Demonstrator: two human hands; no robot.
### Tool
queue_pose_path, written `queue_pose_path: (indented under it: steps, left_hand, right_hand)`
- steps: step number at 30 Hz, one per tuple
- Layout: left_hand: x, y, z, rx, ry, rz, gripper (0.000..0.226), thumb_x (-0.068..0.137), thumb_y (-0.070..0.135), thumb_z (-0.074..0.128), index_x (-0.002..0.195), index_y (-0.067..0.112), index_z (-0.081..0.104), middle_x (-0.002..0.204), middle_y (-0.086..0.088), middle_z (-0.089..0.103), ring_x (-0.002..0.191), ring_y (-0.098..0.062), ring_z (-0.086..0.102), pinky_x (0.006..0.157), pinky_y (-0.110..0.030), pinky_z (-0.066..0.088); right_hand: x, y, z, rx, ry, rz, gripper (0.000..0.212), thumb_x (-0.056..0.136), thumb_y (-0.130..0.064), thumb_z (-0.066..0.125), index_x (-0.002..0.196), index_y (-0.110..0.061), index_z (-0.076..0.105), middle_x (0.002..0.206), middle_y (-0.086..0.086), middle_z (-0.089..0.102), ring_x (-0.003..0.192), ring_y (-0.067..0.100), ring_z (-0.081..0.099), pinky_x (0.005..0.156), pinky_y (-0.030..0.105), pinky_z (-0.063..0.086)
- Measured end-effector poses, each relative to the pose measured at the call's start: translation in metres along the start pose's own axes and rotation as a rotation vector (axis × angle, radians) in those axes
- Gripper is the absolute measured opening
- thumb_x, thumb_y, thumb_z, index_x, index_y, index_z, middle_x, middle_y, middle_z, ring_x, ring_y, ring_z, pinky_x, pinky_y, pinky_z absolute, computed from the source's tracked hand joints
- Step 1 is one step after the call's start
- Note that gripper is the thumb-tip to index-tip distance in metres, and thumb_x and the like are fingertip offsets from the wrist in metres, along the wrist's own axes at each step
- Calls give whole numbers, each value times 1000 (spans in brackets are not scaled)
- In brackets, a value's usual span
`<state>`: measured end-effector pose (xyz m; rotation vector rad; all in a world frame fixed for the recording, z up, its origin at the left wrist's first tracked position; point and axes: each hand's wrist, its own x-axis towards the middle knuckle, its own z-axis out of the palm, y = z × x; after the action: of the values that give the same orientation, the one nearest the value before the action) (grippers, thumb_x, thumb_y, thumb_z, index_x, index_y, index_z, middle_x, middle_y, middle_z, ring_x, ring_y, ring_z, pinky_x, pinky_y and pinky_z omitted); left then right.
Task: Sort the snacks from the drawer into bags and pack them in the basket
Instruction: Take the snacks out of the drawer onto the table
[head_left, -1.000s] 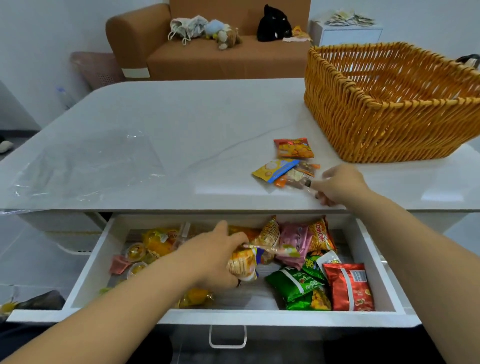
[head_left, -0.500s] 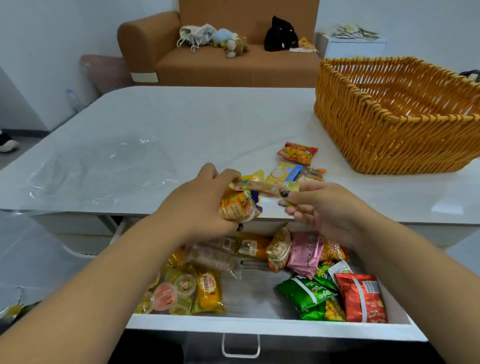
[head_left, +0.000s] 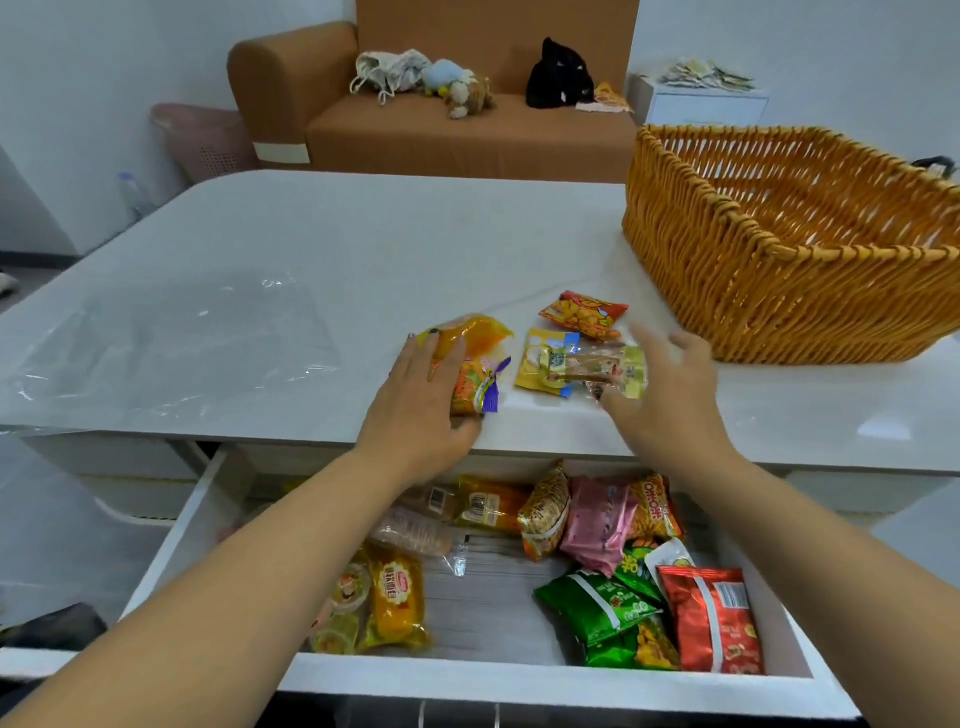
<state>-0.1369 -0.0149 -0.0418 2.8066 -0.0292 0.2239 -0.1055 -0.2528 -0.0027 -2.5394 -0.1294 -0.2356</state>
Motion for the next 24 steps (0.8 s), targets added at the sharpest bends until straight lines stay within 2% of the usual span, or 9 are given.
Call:
queue_pose_path:
  steps: [2, 5, 8, 10, 13, 16, 19, 22, 24]
  left_hand:
    - [15, 2, 6, -33, -55, -18, 95, 90, 60, 47, 155, 23, -12, 164, -4, -12, 150, -26, -16, 122, -48, 5]
    - [48, 4, 12, -33, -131, -82, 99, 89, 68, 40, 151, 23, -24, 161, -6, -23, 147, -28, -25, 119, -56, -2]
    - [72, 2, 17, -27, -79, -49, 99, 88, 69, 42, 149, 31, -26, 161, -4, -26, 146, -27, -27, 119, -58, -1]
    - [81, -2, 22, -36, -29, -41, 103, 85, 73, 44, 147, 36, -29, 160, -4, -27, 146, -27, -27, 118, -58, -1]
    - [91, -2, 25, -55, 25, -90, 112, 80, 75, 49, 145, 34, -33, 160, -7, -27, 147, -29, -24, 118, -57, 0]
    - [94, -1, 23, -102, 40, -133, 123, 75, 73, 57, 145, 29, -34, 160, -10, -25, 148, -27, -23, 119, -53, 0]
    - [89, -1, 19, -180, 56, -129, 125, 77, 66, 63, 146, 27, -34, 160, -8, -26, 147, -26, -24, 119, -53, -4]
    - [75, 0, 13, -166, 17, -62, 124, 77, 70, 61, 146, 26, -33, 159, -6, -29, 146, -25, -27, 118, -54, -8]
    - [58, 2, 12, -45, -80, 23, 125, 69, 84, 47, 145, 27, -35, 158, -6, -32, 145, -25, -29, 119, -54, -9]
  right_hand:
    - [4, 10, 12, -173, -95, -228, 55, 93, -33, 58, 145, -27, 41, 152, 17, 25, 140, 36, 20, 112, 48, 29]
    - [16, 26, 34, -320, -318, -250, 62, 99, -51, 33, 154, -35, 8, 162, 4, -4, 148, 25, -6, 120, 41, 4]
    - [37, 26, 44, -362, -340, -280, 68, 95, -63, 23, 152, -39, -6, 160, -4, -18, 147, 18, -20, 120, 42, -8]
    - [52, 24, 48, -360, -348, -275, 72, 93, -66, 25, 151, -40, -9, 159, -6, -22, 146, 17, -23, 119, 43, -10]
    - [67, 24, 55, -364, -314, -274, 80, 89, -73, 23, 151, -38, -12, 159, -2, -25, 145, 19, -25, 119, 45, -11]
    - [72, 26, 64, -300, -129, -249, 94, 77, -75, 16, 152, -29, -17, 157, 5, -29, 143, 25, -28, 115, 46, -13]
    - [68, 24, 66, -274, 0, -244, 91, 79, -70, 20, 154, -25, -8, 159, 9, -21, 146, 29, -20, 116, 48, -7]
    - [56, 21, 62, -296, 0, -194, 86, 84, -65, 22, 155, -24, -4, 160, 10, -16, 147, 32, -15, 118, 53, 0]
    - [43, 21, 59, -355, -70, -147, 85, 86, -68, 18, 154, -23, -10, 159, 10, -22, 146, 33, -19, 116, 57, -3]
